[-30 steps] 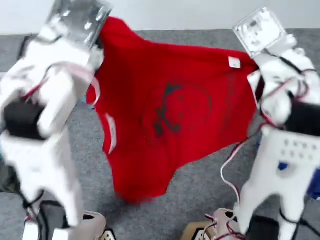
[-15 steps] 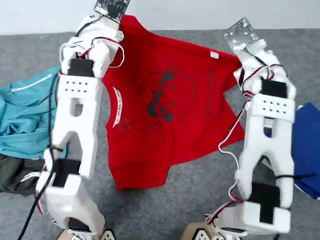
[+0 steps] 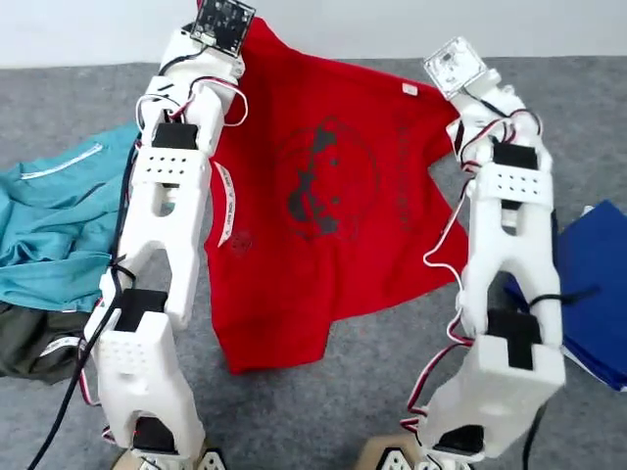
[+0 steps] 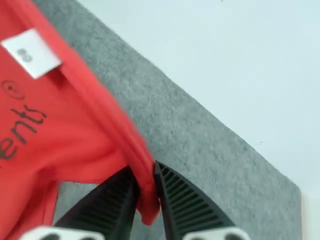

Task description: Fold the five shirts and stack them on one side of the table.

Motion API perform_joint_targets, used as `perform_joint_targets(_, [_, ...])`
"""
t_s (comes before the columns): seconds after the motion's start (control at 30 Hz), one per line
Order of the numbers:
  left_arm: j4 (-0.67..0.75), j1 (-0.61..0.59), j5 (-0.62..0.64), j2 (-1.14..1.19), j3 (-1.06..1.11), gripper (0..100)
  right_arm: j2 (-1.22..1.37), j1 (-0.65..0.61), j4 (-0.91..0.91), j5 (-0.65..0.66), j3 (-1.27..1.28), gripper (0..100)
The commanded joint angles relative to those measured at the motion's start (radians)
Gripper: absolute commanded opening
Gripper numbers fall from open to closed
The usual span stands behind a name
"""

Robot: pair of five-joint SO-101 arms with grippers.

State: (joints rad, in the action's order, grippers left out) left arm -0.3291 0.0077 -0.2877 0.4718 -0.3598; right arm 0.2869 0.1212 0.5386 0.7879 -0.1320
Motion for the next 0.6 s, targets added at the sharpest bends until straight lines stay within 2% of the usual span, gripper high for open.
perform_joint_targets(0.0, [0.011,-0.041,-0.002,-0.009,-0.007,0,0.015,-0.002,-0.021,0.014,-0.1,1.1])
perform_joint_targets(0.13, [-0.083,-0.041,-0.006,-0.017,-0.012,0,0.024,-0.019,-0.021,0.015,-0.123,1.1])
perform_joint_targets(0.37, [-0.238,-0.043,-0.187,-0.017,-0.012,0,0.077,-0.071,-0.031,0.12,-0.195,1.1])
perform_joint_targets(0.57, [-0.381,-0.058,-0.226,-0.032,-0.033,0,0.179,-0.087,-0.027,0.123,-0.302,1.1])
